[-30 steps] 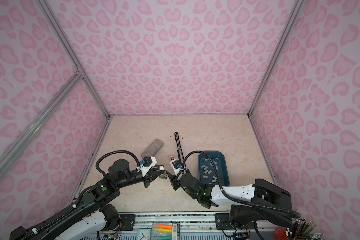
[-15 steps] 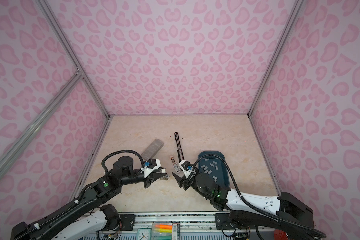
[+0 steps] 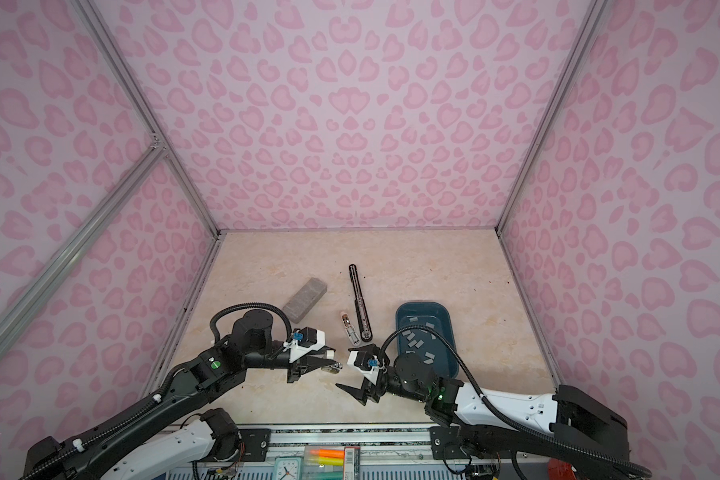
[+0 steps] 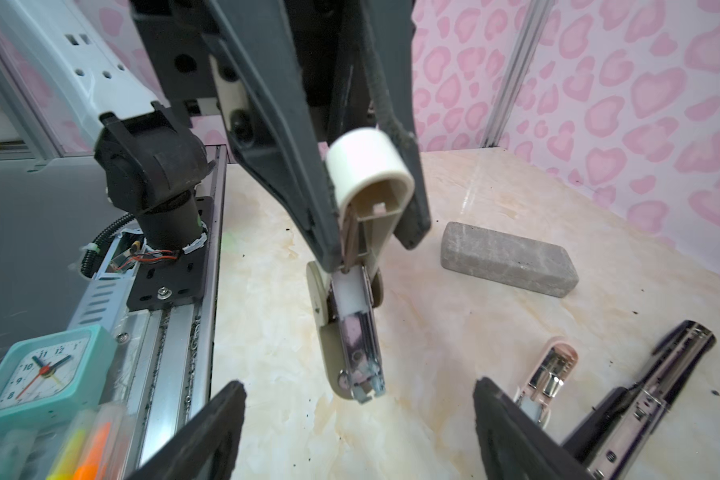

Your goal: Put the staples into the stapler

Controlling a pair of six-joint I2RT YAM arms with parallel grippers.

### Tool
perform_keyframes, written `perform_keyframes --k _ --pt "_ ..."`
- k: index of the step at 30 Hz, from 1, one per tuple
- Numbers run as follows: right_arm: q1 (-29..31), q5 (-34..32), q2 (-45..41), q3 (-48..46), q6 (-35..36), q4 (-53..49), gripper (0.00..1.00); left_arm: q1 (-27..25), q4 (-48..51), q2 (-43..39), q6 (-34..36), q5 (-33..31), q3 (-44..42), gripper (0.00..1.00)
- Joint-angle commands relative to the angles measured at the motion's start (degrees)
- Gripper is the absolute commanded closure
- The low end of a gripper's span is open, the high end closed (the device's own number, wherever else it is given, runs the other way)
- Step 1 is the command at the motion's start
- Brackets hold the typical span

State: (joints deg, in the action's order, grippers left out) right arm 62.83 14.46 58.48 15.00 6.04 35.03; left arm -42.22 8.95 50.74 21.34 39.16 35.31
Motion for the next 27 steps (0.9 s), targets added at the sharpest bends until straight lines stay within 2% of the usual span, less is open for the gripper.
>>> perform_keyframes --k 1,12,14,17,22,27 --pt "-0.02 3.91 1.12 0.95 1.06 1.21 0.15 0.06 1.12 0.63 2.16 3.9 1.29 0.96" --pt "0.11 7.98 7.22 4.88 -0.25 3.67 0.24 0.03 2.42 1.25 4.14 6.78 2.03 0.96" --pt "0.18 8.2 8.02 5.61 -0.5 3.49 0.31 0.06 2.54 1.21 4.23 6.77 1.96 0.96" --pt "0.11 8.66 9.22 6.35 -0.82 3.78 0.51 0.05 2.42 1.1 4.34 6.42 1.8 0.96" --pt "0.28 8.38 10.07 5.13 -1.06 7.22 0.74 0.04 2.16 1.63 4.41 6.74 1.64 0.96" --pt "0.38 7.94 9.91 5.01 -1.46 7.61 0.76 0.03 2.21 1.64 4.23 7.16 1.92 0.96"
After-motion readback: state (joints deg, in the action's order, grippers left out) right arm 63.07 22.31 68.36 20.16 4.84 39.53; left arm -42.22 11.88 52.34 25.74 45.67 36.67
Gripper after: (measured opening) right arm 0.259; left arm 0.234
